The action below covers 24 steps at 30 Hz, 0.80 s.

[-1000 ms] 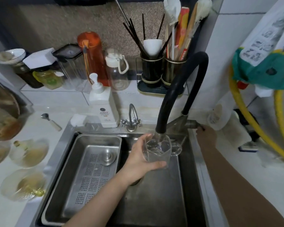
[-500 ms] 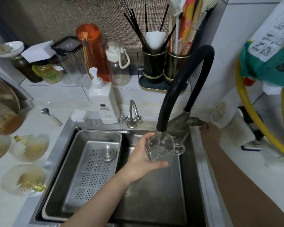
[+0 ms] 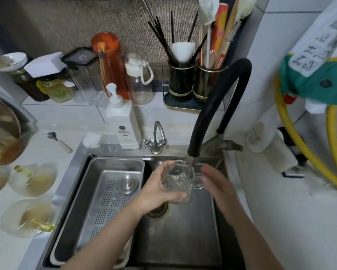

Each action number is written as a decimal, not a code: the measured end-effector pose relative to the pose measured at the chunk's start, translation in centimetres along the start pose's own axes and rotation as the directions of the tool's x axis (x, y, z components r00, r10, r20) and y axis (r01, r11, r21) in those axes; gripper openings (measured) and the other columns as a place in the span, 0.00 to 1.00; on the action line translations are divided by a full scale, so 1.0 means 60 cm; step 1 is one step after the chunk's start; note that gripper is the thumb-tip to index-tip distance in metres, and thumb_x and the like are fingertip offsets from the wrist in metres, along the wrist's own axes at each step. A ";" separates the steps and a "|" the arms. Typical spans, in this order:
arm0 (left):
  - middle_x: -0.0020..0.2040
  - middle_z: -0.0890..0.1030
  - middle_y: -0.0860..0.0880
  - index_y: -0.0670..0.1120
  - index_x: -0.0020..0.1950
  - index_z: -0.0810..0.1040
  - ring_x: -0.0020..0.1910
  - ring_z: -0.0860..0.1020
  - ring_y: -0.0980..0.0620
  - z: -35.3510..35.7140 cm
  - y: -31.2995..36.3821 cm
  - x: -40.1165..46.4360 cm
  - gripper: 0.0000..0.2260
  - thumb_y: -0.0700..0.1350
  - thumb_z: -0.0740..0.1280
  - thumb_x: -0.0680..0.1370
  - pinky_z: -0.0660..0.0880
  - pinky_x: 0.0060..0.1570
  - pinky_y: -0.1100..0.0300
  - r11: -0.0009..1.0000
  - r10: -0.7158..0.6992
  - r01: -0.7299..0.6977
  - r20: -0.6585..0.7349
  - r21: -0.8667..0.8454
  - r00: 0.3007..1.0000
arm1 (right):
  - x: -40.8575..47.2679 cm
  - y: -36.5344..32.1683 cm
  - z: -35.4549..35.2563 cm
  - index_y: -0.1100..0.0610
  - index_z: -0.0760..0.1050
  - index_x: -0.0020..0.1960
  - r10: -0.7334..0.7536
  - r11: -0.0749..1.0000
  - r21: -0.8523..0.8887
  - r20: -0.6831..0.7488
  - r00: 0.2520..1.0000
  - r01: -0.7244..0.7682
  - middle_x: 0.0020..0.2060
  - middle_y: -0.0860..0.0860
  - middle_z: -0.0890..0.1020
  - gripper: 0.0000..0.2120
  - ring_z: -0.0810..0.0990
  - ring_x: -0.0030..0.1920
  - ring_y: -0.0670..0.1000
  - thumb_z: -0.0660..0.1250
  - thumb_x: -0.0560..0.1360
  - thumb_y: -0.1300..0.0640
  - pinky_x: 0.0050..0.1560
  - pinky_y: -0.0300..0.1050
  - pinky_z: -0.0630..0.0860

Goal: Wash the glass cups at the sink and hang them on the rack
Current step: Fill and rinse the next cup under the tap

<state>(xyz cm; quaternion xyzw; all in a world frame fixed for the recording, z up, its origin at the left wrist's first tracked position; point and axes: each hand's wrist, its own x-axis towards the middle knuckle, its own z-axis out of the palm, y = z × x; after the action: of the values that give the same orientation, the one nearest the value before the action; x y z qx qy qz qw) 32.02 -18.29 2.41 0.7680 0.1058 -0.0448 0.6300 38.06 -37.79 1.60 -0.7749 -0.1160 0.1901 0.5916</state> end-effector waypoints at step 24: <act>0.58 0.79 0.59 0.58 0.62 0.73 0.58 0.76 0.66 0.003 -0.025 -0.063 0.24 0.39 0.73 0.72 0.72 0.60 0.67 0.987 0.034 -0.060 -0.168 -0.150 0.985 | -0.094 -0.017 0.097 0.54 0.78 0.46 0.191 0.980 0.109 -0.288 0.938 -0.166 0.41 0.52 0.82 0.04 0.80 0.44 0.50 0.65 0.77 0.56 0.46 0.40 0.73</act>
<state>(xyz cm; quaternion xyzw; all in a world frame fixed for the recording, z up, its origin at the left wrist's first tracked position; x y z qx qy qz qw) 28.05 -18.59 1.70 0.7204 0.1425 0.0420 0.6774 30.53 -34.73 2.13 -0.7766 0.0530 0.1292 0.6144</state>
